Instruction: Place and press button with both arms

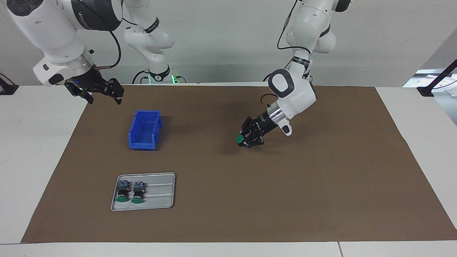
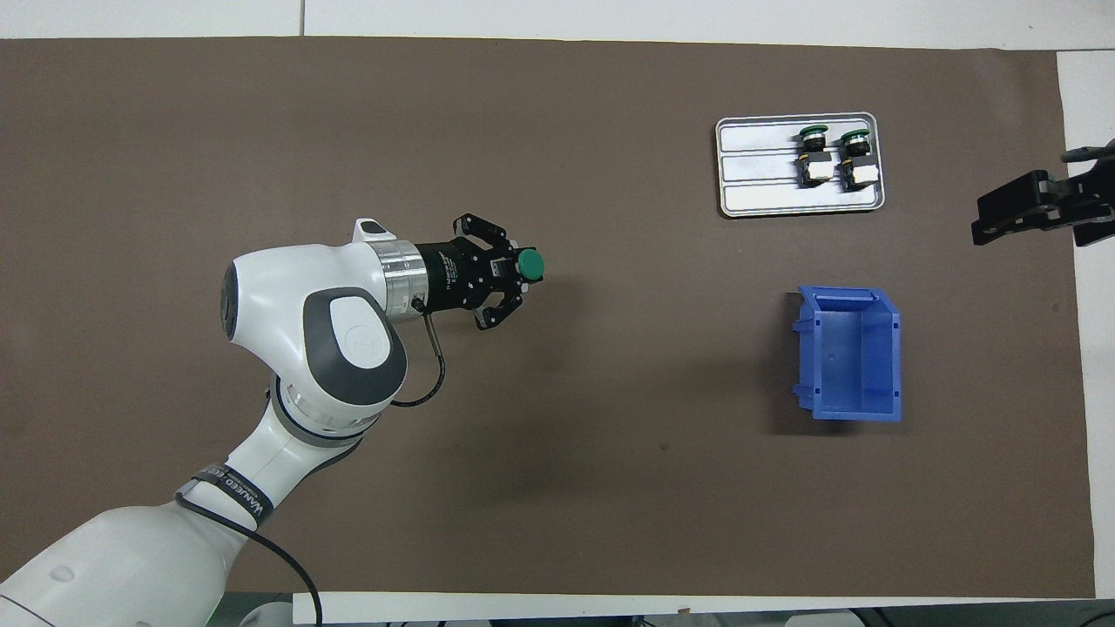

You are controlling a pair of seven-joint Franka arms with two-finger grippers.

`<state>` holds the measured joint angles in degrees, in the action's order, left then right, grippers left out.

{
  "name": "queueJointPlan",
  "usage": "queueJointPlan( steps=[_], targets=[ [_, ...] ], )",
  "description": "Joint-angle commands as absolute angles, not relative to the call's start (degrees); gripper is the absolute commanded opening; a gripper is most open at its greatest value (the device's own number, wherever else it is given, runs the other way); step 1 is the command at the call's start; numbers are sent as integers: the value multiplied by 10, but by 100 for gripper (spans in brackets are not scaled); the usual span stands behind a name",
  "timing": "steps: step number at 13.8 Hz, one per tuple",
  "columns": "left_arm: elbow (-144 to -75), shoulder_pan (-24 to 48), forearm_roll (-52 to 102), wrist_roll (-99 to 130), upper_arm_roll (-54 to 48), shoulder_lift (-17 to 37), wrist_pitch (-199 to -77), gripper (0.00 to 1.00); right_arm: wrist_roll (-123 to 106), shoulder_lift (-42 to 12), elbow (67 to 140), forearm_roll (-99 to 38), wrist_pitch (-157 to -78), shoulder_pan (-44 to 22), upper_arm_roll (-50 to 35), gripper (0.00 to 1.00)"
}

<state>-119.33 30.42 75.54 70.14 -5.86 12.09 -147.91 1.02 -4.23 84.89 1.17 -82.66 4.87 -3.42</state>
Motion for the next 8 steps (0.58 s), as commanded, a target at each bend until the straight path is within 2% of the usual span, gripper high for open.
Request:
queueJointPlan(
  steps=[1, 8],
  targets=[
    [-1208, 301, 768, 689, -55, 105, -1447, 0, -3, -27, 867, 7, -831, 54, -38, 98],
    [-1210, 235, 835, 543, -55, 131, -1306, 0, -2, -27, 867, 7, -831, 54, -38, 98]
  ],
)
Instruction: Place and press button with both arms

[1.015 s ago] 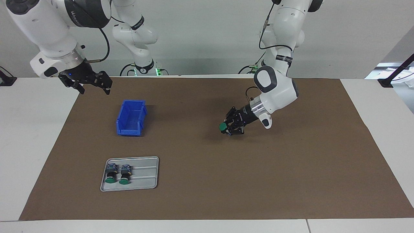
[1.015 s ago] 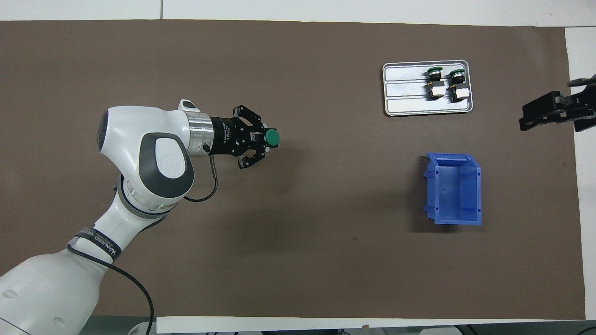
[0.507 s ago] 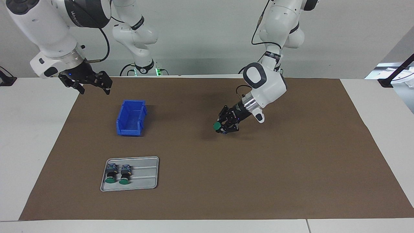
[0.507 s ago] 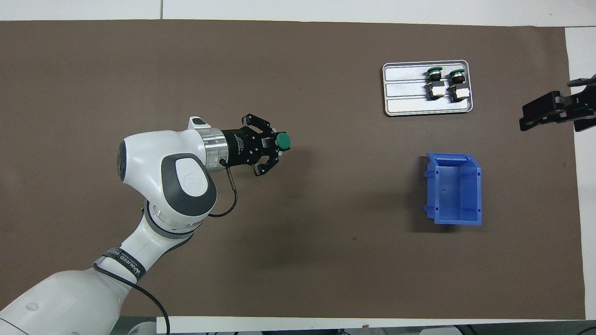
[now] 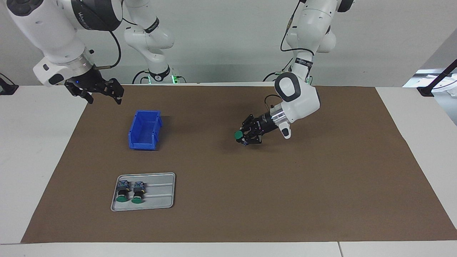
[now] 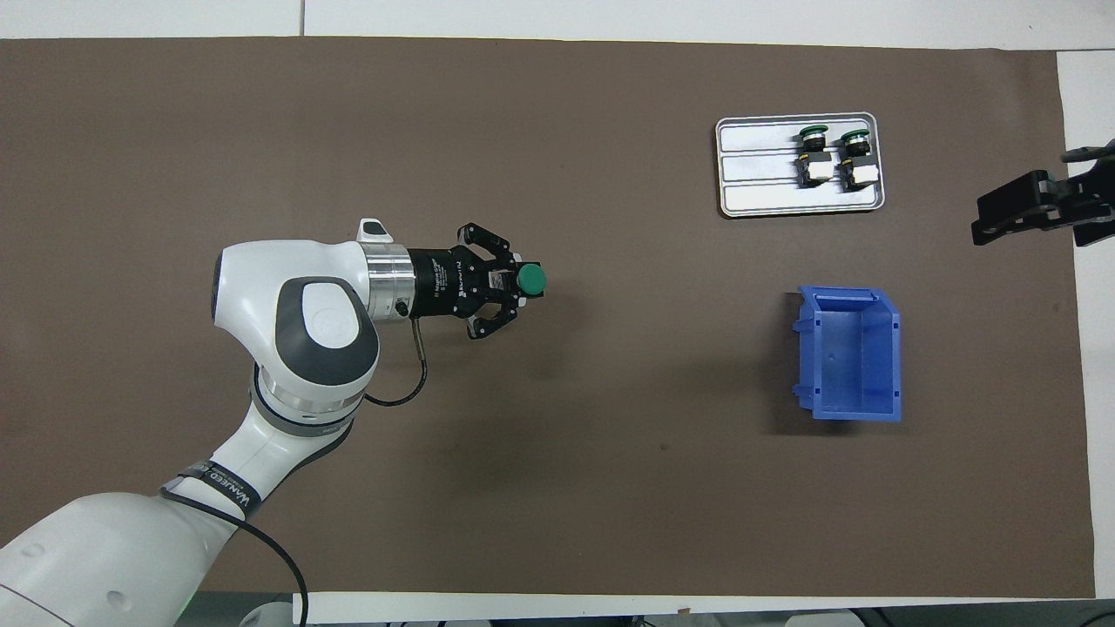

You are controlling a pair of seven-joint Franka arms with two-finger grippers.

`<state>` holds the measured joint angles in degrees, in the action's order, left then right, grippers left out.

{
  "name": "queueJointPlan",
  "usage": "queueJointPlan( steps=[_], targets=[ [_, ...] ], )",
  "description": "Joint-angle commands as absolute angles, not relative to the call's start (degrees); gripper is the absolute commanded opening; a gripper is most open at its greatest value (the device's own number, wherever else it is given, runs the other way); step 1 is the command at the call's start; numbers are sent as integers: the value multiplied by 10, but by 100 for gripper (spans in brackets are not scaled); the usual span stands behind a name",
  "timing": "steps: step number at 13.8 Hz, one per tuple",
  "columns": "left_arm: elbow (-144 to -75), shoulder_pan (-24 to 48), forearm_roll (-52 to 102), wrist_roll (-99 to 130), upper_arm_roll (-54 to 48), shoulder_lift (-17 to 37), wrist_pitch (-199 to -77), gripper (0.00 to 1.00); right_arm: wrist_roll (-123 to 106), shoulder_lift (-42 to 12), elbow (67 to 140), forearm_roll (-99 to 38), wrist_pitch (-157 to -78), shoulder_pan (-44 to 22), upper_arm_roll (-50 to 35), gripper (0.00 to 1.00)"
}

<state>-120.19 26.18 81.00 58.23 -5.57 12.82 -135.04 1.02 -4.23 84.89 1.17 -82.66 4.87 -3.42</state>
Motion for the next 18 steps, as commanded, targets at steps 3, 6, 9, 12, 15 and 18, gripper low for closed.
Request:
queueJointPlan(
  steps=[3, 6, 9, 12, 15, 18],
  targets=[
    [-1210, 214, 861, 535, -55, 154, -1271, 0, -3, -27, 867, 7, -831, 54, -38, 98],
    [-1212, 224, 919, 479, -55, 163, -1267, 0, -2, -27, 867, 7, -831, 55, -38, 98],
    [-1228, 226, 957, 455, -55, 162, -1218, 0, -2, -27, 867, 6, -831, 54, -38, 98],
    [-1245, 234, 1006, 388, -55, 168, -1223, 0, -2, -27, 867, 6, -831, 54, -38, 98],
    [-1251, 243, 1068, 366, -55, 180, -1223, 0, -3, -27, 867, 7, -831, 54, -38, 98],
    [-1259, 244, 1086, 331, -55, 184, -1216, 0, -2, -27, 867, 6, -831, 54, -38, 98]
  ],
)
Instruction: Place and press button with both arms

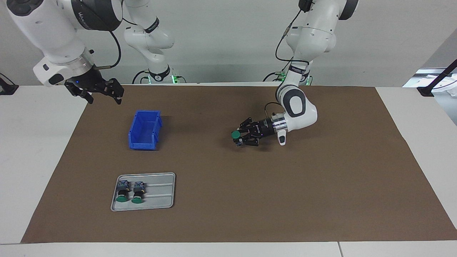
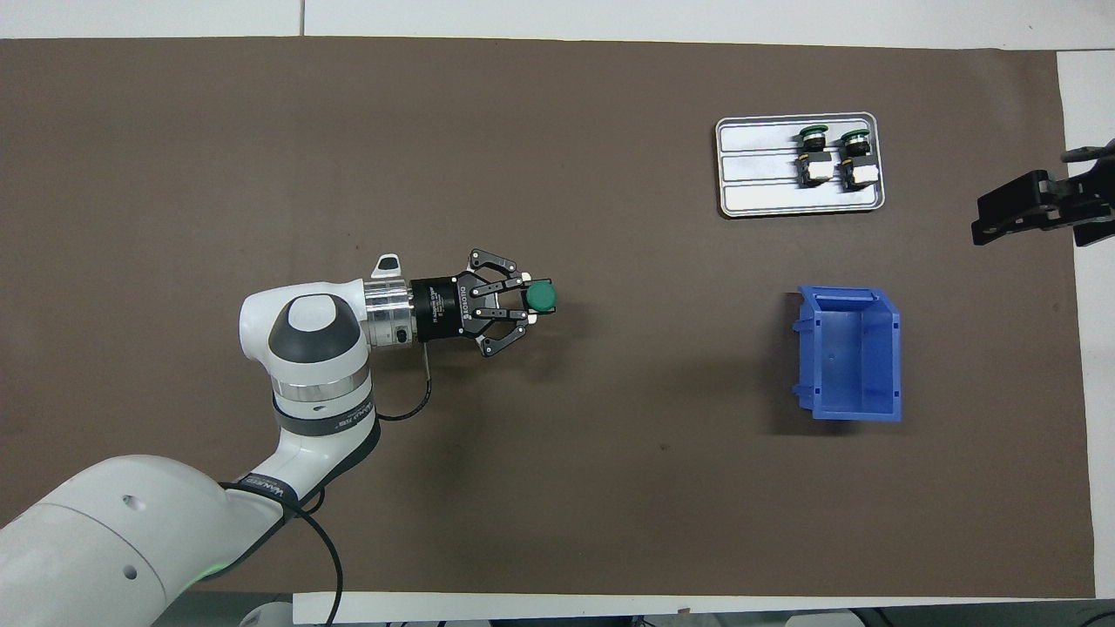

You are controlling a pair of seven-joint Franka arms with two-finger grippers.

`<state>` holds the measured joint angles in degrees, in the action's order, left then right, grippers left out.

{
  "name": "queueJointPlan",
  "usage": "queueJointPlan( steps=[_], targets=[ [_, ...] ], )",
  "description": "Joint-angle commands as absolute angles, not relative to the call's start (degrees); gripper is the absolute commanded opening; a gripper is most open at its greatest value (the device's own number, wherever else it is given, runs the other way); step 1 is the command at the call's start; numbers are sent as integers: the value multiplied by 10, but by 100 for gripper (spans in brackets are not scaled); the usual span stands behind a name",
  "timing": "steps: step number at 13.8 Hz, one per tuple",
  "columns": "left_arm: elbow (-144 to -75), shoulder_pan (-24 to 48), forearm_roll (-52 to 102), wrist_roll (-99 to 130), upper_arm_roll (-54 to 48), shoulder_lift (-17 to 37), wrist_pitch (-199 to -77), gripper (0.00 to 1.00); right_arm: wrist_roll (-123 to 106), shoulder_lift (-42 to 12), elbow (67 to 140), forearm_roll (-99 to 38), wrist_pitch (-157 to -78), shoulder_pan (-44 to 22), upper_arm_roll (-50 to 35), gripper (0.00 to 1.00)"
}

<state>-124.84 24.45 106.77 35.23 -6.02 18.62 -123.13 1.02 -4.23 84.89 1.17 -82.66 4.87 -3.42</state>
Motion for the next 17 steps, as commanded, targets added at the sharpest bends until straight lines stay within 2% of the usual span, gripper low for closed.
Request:
queueJointPlan(
  steps=[1, 17],
  targets=[
    [-1260, 245, 1086, 331, -55, 185, -1216, 0, -3, -27, 867, 6, -831, 54, -38, 98],
    [-1272, 250, 1119, 323, -56, 196, -1223, 0, -2, -27, 867, 7, -831, 55, -38, 98]
  ],
)
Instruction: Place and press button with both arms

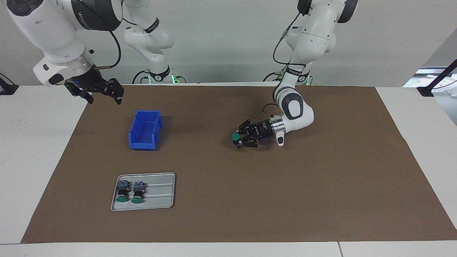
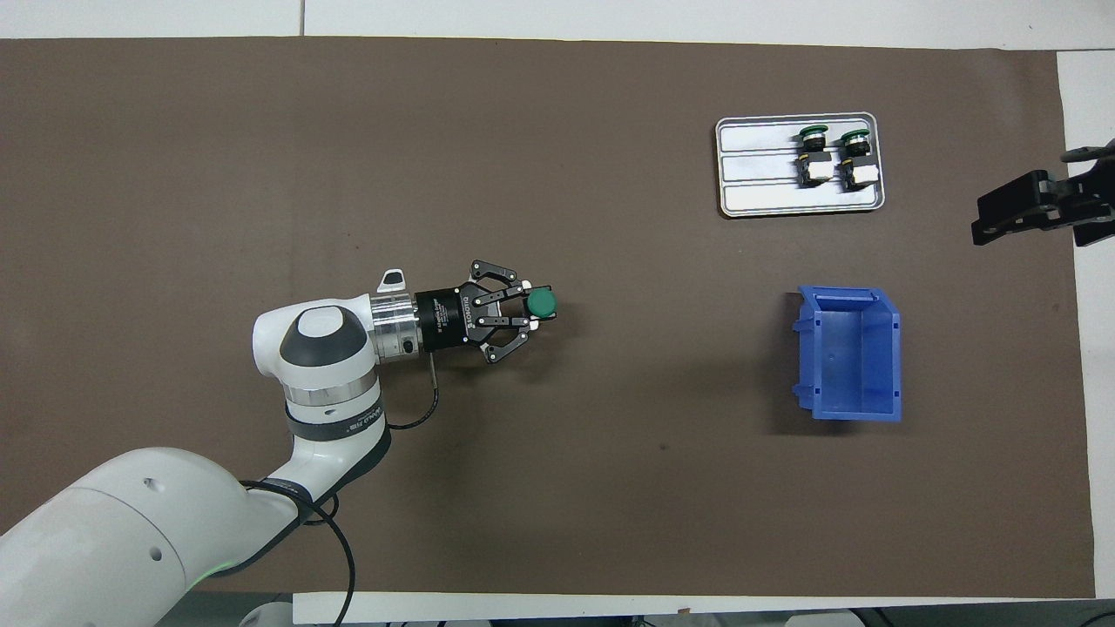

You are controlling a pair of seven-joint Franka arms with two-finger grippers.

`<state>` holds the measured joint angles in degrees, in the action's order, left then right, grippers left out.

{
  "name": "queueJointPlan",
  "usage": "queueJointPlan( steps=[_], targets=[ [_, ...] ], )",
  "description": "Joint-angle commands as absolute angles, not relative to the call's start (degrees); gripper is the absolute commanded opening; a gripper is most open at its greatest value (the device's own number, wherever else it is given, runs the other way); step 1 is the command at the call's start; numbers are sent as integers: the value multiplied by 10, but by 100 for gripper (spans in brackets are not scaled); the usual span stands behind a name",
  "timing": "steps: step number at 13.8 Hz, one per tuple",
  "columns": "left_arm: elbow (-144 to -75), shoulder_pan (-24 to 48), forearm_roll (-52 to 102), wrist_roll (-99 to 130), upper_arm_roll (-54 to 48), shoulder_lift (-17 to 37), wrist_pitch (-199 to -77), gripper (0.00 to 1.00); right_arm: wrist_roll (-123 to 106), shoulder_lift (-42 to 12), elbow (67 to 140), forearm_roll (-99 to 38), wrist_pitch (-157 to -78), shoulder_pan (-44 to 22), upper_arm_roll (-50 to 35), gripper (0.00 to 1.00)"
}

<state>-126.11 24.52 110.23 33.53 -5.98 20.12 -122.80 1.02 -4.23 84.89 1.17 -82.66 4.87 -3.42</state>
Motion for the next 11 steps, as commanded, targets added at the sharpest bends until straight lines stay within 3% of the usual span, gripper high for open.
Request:
queueJointPlan(
  steps=[1, 11],
  targets=[
    [-1273, 250, 1119, 323, -56, 196, -1223, 1, -3, -27, 867, 6, -831, 55, -38, 98],
    [-1272, 256, 1119, 323, -55, 195, -1228, 16, -3, -27, 867, 7, -831, 54, -38, 98]
  ],
)
